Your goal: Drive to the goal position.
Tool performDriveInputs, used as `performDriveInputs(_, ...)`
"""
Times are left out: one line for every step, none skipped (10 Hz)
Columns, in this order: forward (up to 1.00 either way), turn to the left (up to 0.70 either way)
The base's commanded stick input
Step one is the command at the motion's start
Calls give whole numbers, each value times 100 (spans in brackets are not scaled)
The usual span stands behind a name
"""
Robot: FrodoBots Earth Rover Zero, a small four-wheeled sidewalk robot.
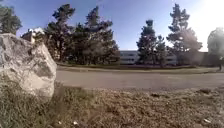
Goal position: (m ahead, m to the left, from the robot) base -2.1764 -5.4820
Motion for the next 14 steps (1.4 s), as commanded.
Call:
performDriveInputs(0,0)
performDriveInputs(0,0)
performDriveInputs(0,0)
performDriveInputs(0,0)
performDriveInputs(6,0)
performDriveInputs(29,0)
performDriveInputs(45,0)
performDriveInputs(45,0)
performDriveInputs(45,0)
performDriveInputs(45,-8)
performDriveInputs(45,-27)
performDriveInputs(45,-27)
performDriveInputs(45,-27)
performDriveInputs(45,-27)
